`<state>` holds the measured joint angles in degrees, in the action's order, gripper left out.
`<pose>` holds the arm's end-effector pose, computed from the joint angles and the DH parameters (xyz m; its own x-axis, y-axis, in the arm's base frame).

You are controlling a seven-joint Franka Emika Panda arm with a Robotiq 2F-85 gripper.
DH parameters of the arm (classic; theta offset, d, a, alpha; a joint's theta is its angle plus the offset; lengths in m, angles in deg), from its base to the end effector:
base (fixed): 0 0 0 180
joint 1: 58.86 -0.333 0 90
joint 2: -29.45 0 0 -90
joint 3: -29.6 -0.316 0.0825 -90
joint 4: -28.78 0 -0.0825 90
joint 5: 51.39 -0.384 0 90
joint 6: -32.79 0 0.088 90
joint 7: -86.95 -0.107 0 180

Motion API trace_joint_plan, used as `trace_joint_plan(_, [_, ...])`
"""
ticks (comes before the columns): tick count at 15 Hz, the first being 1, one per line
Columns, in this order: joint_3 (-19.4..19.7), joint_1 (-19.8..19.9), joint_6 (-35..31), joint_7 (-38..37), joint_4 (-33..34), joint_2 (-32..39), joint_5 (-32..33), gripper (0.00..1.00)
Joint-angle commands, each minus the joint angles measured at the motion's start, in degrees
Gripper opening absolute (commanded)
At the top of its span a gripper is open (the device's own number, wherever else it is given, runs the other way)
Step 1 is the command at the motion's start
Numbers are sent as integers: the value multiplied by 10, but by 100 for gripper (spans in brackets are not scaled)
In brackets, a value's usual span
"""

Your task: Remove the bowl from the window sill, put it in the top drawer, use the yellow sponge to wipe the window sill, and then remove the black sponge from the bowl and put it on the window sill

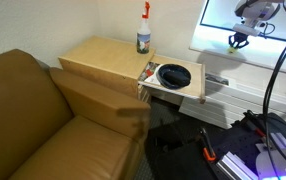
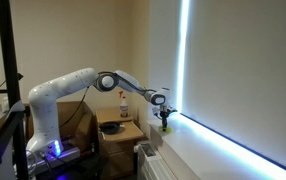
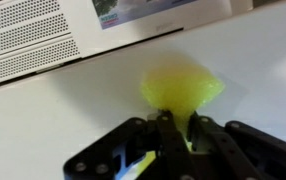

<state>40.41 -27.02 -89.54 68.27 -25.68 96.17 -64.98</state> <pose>0.6225 -0.4804 0.1558 0.4723 -0.8811 0.0233 -0.8802 -0.4729 -0.0410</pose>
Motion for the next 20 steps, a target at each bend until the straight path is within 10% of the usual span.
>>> trace_joint_plan(1, [52, 14, -40, -41, 6, 40, 23, 4])
trace_joint_plan(8, [117, 5, -28, -120, 34, 67, 26, 4])
trace_joint_plan(20, [5, -27, 90, -55, 31, 32, -21, 4])
